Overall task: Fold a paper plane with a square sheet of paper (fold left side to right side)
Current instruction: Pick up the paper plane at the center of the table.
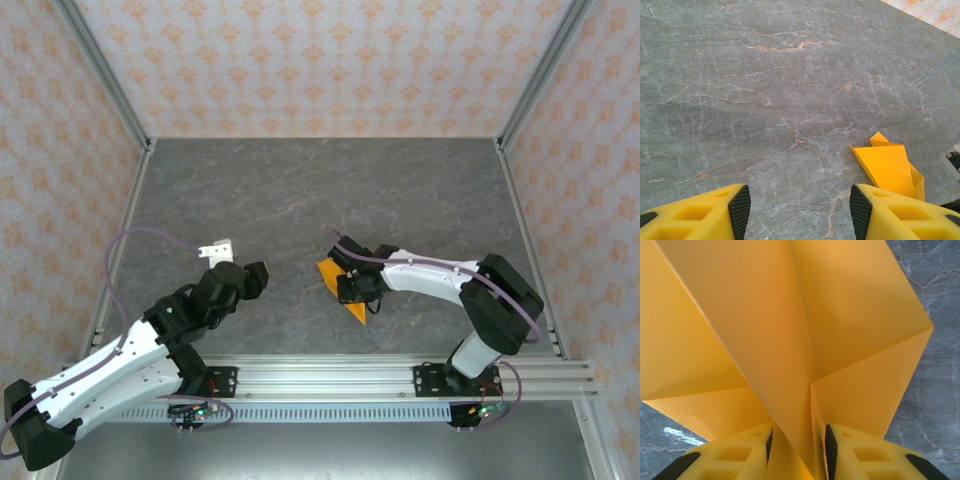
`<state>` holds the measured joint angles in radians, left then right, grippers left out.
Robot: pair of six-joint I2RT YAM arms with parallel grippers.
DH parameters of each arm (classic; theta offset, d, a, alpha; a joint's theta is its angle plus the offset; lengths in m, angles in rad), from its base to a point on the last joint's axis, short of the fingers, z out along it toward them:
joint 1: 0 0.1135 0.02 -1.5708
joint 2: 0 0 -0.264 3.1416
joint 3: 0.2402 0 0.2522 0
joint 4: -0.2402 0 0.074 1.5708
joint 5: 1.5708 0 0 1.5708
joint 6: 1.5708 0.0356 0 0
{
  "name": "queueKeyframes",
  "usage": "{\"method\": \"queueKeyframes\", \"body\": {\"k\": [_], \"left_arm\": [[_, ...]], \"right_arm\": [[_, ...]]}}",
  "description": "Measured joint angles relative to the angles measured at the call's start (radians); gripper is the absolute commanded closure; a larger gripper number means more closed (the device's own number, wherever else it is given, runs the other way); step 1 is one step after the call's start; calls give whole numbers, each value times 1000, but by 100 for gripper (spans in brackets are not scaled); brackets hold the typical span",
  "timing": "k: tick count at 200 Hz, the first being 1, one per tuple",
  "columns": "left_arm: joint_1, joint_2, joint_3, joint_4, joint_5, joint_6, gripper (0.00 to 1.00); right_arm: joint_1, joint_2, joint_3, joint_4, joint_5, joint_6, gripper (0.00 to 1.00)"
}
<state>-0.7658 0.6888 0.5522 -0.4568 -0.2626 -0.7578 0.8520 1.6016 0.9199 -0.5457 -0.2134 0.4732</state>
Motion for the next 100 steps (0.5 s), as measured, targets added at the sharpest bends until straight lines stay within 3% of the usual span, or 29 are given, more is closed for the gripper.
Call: {"method": "queueKeyframes", "body": {"k": [48,100], "left_arm": [[0,0,0,0,0,0,42],[0,0,0,0,0,0,41]], "right_arm": [[0,18,0,2,7,-15,73],[0,51,6,4,12,-35,90]]}}
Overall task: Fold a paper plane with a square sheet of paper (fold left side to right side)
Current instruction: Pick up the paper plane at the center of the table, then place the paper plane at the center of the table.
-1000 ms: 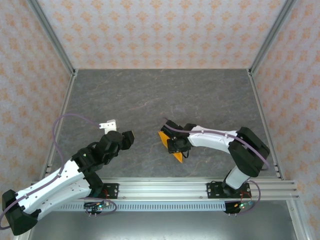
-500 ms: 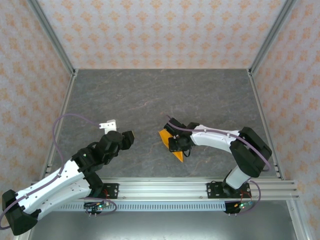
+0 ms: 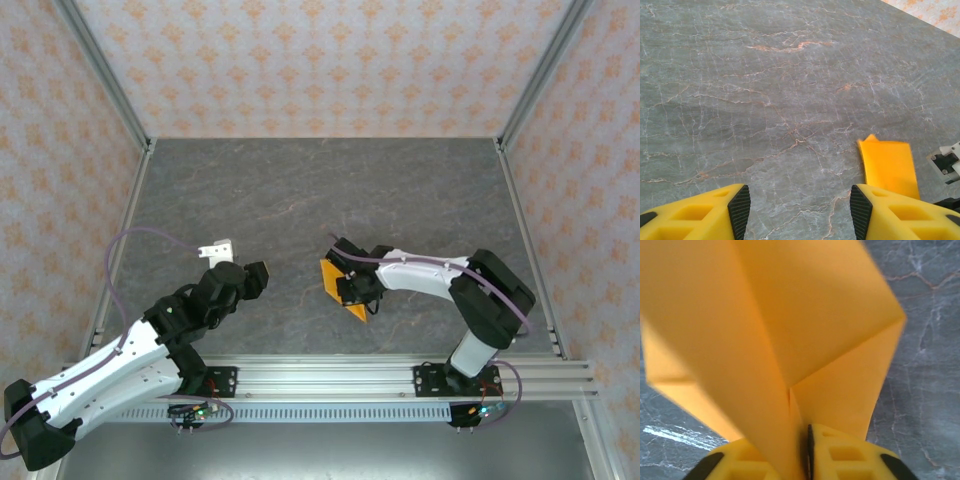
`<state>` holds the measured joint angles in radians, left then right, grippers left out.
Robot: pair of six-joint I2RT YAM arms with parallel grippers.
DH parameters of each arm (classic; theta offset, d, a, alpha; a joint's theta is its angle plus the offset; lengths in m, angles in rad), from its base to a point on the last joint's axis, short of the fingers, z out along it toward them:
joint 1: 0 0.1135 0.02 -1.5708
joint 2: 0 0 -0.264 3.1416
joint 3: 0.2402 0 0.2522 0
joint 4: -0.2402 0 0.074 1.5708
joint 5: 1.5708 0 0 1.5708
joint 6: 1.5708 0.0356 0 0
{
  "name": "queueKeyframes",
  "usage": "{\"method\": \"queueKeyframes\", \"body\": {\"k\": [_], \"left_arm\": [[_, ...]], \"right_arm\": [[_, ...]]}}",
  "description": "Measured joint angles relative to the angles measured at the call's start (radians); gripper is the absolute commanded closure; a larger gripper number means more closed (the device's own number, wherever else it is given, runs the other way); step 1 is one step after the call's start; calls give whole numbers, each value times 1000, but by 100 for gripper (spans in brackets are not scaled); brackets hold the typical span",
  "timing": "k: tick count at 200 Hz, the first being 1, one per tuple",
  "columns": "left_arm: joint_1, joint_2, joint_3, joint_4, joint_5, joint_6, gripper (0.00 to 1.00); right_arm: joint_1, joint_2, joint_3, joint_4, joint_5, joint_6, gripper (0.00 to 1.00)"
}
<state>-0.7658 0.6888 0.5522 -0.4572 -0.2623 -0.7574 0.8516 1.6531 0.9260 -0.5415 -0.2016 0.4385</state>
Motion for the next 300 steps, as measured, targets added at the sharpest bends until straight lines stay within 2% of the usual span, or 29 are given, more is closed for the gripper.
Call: {"method": "queueKeyframes", "body": {"k": [24,48,68,96,147,221,266,300], "left_arm": [[0,0,0,0,3,6,29],[0,0,0,1,19,28,19],[0,0,2,0,28,38,17],[0,0,10,-1,50,60,16],[0,-2,38,-18,77,81,11],[0,-6,39,-31,106,86,8],[0,-5,44,-41,102,85,8],[3,23,108,-104,32,82,6]], "right_arm": [[-29,-1,30,-14,-6,-7,94],[-108,6,127,-55,-5,-18,94],[-172,68,288,-107,21,-41,93],[-233,233,521,-159,50,-76,93],[-291,503,764,-277,82,-108,93],[-290,549,794,-306,82,-126,88],[-289,544,794,-328,76,-150,72],[-285,487,793,-375,92,-174,60]]}}
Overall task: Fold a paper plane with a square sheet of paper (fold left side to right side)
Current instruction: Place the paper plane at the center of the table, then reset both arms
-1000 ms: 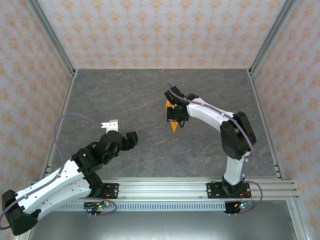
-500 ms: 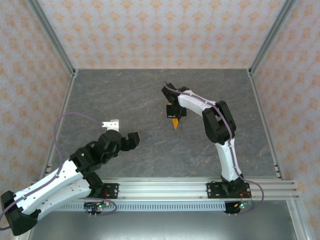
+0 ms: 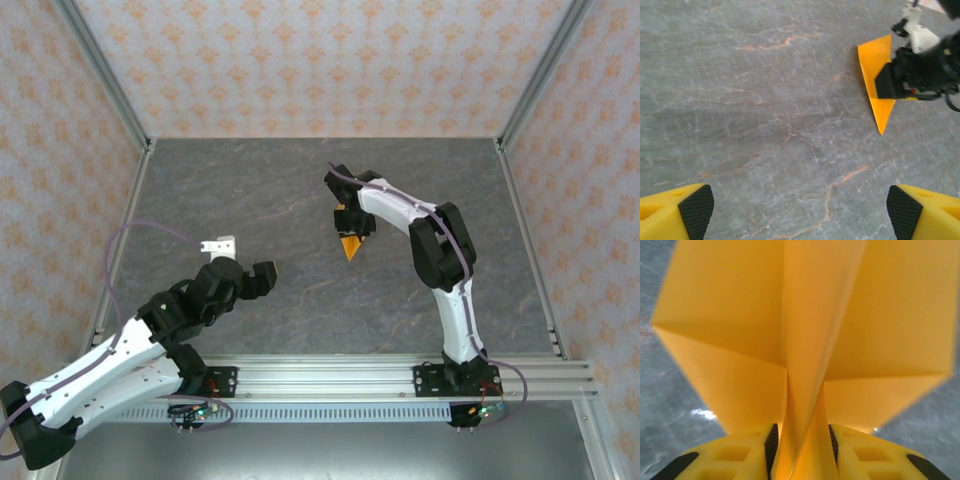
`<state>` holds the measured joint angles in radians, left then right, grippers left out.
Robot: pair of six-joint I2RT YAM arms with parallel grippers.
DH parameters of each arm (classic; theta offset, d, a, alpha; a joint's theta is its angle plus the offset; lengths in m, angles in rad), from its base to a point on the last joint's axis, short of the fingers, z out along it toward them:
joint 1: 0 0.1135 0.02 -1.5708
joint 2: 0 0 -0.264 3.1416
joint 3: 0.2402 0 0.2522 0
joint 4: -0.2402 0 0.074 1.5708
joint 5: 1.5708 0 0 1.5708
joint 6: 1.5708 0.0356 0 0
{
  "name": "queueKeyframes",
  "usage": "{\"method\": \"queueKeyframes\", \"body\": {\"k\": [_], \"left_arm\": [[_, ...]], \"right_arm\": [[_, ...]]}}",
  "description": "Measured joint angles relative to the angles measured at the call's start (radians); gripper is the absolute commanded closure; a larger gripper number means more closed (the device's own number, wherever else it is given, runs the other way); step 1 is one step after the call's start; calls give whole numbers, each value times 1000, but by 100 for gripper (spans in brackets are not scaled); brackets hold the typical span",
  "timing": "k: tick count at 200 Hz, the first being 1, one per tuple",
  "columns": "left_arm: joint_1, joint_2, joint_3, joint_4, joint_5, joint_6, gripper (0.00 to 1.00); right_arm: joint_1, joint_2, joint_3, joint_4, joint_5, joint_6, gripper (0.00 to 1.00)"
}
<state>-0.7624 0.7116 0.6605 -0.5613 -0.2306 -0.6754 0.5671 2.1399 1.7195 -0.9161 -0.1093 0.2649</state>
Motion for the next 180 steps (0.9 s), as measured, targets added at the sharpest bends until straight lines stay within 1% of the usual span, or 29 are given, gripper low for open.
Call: {"method": "queueKeyframes", "body": {"k": [26,55,78,94,118,139,155,180], "left_arm": [[42,41,61,-27,-43,0,4],[150,53,72,-27,-48,-3,0],[266,57,72,-21,-52,20,0],[343,79,72,3,-72,58,0],[453,137,71,58,-142,141,0],[491,173,31,182,-234,238,0],[497,192,-51,323,-286,320,0],[522,265,-165,486,-311,424,0]], "right_arm": [[11,-114,-3,-41,24,-15,50],[17,-319,-63,-55,72,-21,35],[-5,-535,-213,3,116,-44,15],[-61,-695,-363,77,151,-53,1],[-219,-883,-603,243,202,-77,0],[-375,-987,-819,421,233,-95,0],[-454,-1002,-956,559,259,-120,0],[-503,-962,-1117,778,286,-174,0]]}}
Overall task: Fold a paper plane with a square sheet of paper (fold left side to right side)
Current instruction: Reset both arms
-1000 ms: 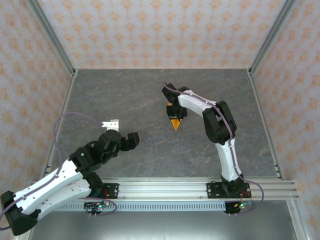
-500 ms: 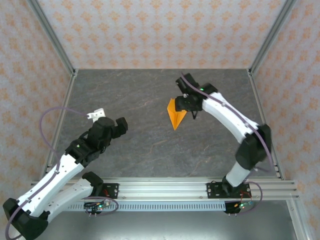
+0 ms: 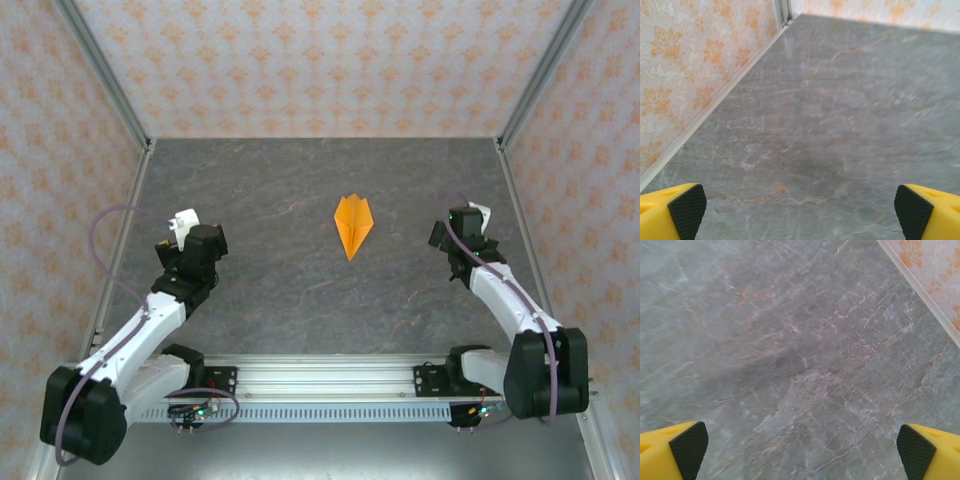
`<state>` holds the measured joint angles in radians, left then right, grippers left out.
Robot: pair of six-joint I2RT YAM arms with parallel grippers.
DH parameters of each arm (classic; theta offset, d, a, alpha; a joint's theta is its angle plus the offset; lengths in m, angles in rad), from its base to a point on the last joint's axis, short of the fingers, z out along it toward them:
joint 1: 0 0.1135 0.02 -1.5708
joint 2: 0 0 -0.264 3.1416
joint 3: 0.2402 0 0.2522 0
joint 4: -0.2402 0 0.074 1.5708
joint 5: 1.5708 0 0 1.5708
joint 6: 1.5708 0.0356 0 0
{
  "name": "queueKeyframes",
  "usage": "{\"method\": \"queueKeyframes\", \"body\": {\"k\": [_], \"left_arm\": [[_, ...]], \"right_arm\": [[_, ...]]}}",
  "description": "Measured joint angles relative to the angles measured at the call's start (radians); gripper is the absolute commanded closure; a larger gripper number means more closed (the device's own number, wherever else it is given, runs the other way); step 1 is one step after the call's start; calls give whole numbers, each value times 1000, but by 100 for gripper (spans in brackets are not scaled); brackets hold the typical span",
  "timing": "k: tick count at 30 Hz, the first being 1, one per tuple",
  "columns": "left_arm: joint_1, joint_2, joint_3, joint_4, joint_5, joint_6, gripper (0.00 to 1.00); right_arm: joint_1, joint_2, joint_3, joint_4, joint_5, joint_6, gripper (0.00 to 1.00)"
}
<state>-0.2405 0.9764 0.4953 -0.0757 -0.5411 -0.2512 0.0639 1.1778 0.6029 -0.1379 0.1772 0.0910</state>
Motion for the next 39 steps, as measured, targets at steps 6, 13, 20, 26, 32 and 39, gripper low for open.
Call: {"method": "queueKeyframes", "body": {"k": [6,13,20,26,32,39], "left_arm": [[63,133,-135,291,33,114,0],[89,297,-160,608,154,216,0],[155,532,-125,796,288,236,0],[171,534,-102,812,336,234,0],[171,534,-102,814,354,235,0],[171,534,-102,814,356,235,0]], "right_arm": [[-60,150,-153,407,-50,-68,0],[-69,315,-166,758,-194,-105,0],[-71,346,-192,846,-241,-120,0],[-71,346,-192,868,-250,-123,0],[-71,346,-192,872,-249,-123,0],[-71,346,-192,872,-249,-127,0]]}}
